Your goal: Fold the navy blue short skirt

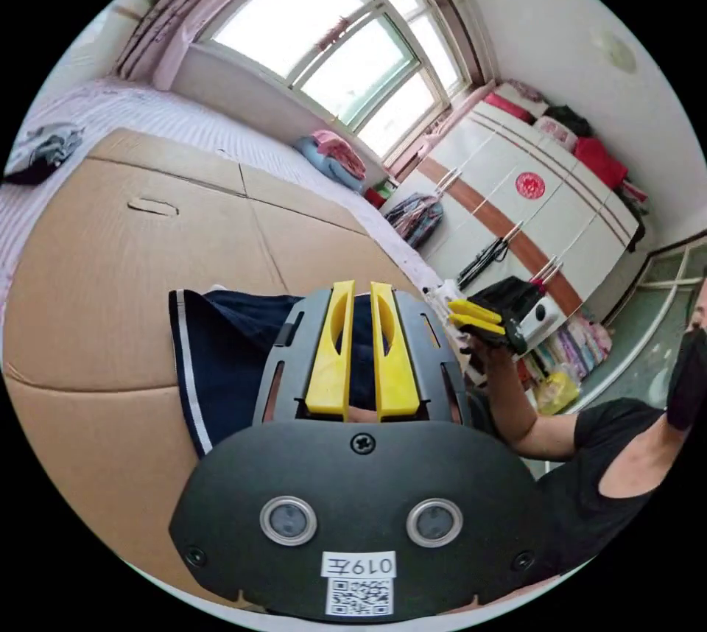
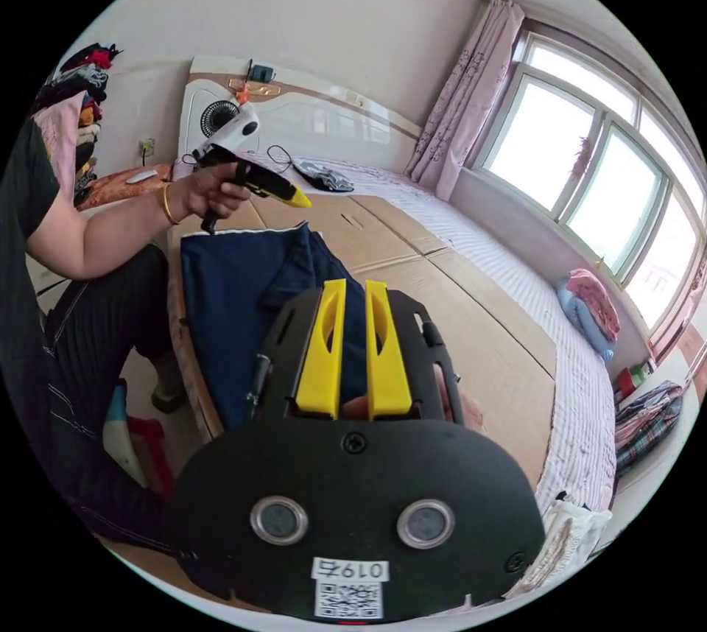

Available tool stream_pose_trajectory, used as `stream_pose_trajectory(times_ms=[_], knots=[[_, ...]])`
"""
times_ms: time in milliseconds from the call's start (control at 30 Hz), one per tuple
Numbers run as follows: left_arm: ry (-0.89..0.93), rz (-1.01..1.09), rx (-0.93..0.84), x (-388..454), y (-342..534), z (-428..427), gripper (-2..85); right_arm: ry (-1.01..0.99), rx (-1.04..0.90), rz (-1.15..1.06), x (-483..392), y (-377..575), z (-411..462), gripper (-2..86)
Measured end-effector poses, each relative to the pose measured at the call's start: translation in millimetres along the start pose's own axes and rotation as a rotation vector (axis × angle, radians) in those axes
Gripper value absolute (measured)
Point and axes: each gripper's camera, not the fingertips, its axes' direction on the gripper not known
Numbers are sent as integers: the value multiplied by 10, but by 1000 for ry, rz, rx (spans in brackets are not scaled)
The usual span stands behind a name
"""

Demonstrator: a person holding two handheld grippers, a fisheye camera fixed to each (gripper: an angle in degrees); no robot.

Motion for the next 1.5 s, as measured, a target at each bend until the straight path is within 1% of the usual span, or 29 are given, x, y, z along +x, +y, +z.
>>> stream_pose_trajectory(times_ms=[33,100,167,200,267,367,433,533,600,667,700,733,833,967,1000,1067,1133,1233,1333,1400,1500], knots=[[-41,58,-29,182,-44,66,19,14,-11,-37,-173,-15,56,51],[-195,251,-108,793,-182,240,13,59,-95,-141,-482,-76,275,64],[-273,339,-128,1123,-257,265,11,152,-218,-305,-850,-115,651,90],[-301,361,-138,1261,-310,260,10,171,-227,-337,-913,-113,724,93],[-284,367,-152,1383,-387,243,9,208,-229,-434,-1077,-97,943,98],[-246,377,-173,1528,-523,205,9,165,-289,-568,-1273,-79,1160,103],[-254,410,-181,1662,-607,161,9,187,-296,-651,-1402,-49,1262,100],[-351,401,-164,1864,-794,81,9,226,-310,-769,-1550,-27,1446,89],[-368,381,-119,2026,-936,-6,9,247,-280,-745,-1520,-92,1486,63],[-364,382,-90,2171,-1043,-63,9,207,-212,-592,-1295,-278,1424,6],[-374,397,-90,2270,-1110,-73,9,189,-213,-547,-1209,-333,1422,3],[-383,405,-93,2318,-1143,-71,9,158,-226,-455,-1020,-435,1441,-3],[-393,439,-124,2513,-1314,-9,8,100,-249,-239,-478,-610,1548,-5],[-329,411,-152,2677,-1575,159,7,47,-294,39,244,-706,1727,5],[-330,395,-160,2716,-1648,234,7,43,-312,74,332,-704,1759,11],[-350,370,-191,2768,-1748,377,7,-10,-382,220,645,-652,1861,36],[-388,354,-250,2832,-1845,546,7,-55,-370,293,791,-589,1804,53],[-409,358,-298,2990,-1973,732,6,-78,-292,316,883,-538,1450,71],[-358,378,-300,3214,-2102,793,7,-51,-194,213,701,-524,878,69],[-333,435,-308,3463,-2175,847,7,-1,-193,129,459,-524,610,67],[-390,472,-319,3691,-2242,976,7,94,-267,-26,-48,-500,344,75]])
